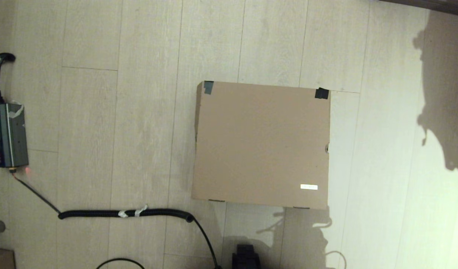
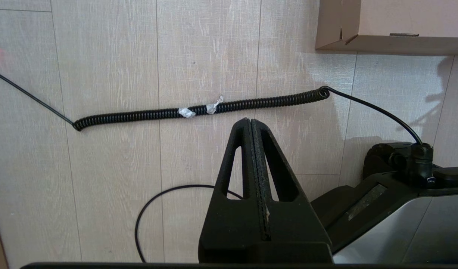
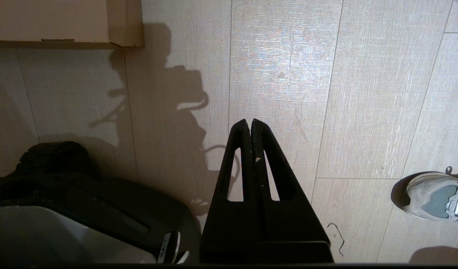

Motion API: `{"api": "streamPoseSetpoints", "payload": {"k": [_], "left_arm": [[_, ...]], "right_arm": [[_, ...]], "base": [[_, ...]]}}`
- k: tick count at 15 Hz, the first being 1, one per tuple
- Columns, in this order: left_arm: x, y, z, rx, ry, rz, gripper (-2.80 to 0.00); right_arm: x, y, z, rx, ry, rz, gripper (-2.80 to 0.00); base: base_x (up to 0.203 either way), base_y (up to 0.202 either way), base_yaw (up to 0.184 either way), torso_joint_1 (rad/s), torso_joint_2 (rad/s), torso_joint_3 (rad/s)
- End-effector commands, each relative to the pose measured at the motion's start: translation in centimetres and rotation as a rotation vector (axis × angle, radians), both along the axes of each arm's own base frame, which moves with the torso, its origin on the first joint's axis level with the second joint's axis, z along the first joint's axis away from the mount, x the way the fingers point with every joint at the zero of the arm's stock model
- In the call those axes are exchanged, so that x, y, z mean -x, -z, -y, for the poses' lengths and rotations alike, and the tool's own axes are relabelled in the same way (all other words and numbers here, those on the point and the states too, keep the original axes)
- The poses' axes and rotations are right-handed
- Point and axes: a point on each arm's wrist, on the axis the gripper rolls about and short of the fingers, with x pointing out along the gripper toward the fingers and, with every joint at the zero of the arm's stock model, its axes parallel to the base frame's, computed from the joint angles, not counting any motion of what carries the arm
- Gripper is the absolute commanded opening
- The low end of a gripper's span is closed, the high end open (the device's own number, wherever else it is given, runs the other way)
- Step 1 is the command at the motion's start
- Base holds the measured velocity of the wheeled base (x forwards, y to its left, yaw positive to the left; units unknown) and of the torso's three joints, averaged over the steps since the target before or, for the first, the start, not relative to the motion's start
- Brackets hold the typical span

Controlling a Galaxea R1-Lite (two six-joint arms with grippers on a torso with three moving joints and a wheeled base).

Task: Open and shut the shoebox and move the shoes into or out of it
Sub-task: Open the shoe box

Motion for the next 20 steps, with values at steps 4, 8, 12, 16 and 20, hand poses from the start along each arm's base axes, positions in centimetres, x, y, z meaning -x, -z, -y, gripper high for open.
{"api": "streamPoseSetpoints", "payload": {"k": [4, 8, 12, 16, 20], "left_arm": [[-0.1, 0.2, 0.0, -0.033, 0.009, -0.01, -2.8], [-0.1, 0.2, 0.0, 0.003, 0.002, -0.009, -2.8], [-0.1, 0.2, 0.0, 0.043, -0.001, -0.004, -2.8], [0.3, -3.0, 0.0, 0.062, 0.008, 0.03, -2.8], [-3.9, -13.6, 0.3, 0.321, 0.148, -0.085, -2.8]], "right_arm": [[0.0, 0.0, -0.1, 0.058, -0.05, -0.004, -2.8], [0.0, 0.0, 0.0, 0.028, -0.022, -0.006, -2.8], [0.0, -3.9, 0.1, -0.083, 0.052, 0.025, -2.8], [-2.9, -11.4, 0.1, -0.205, 0.07, -0.017, -2.8], [-10.3, -13.8, -0.2, -0.364, 0.013, -0.194, -2.8]], "base": [[0.0, 0.0, 0.0, 0.0, 0.0, 0.0], [0.0, 0.0, 0.0, 0.0, 0.0, 0.0], [0.0, 0.0, 0.0, 0.0, 0.0, 0.0], [0.0, 0.0, 0.0, 0.0, 0.0, 0.0], [0.0, 0.0, 0.0, 0.0, 0.0, 0.0]]}}
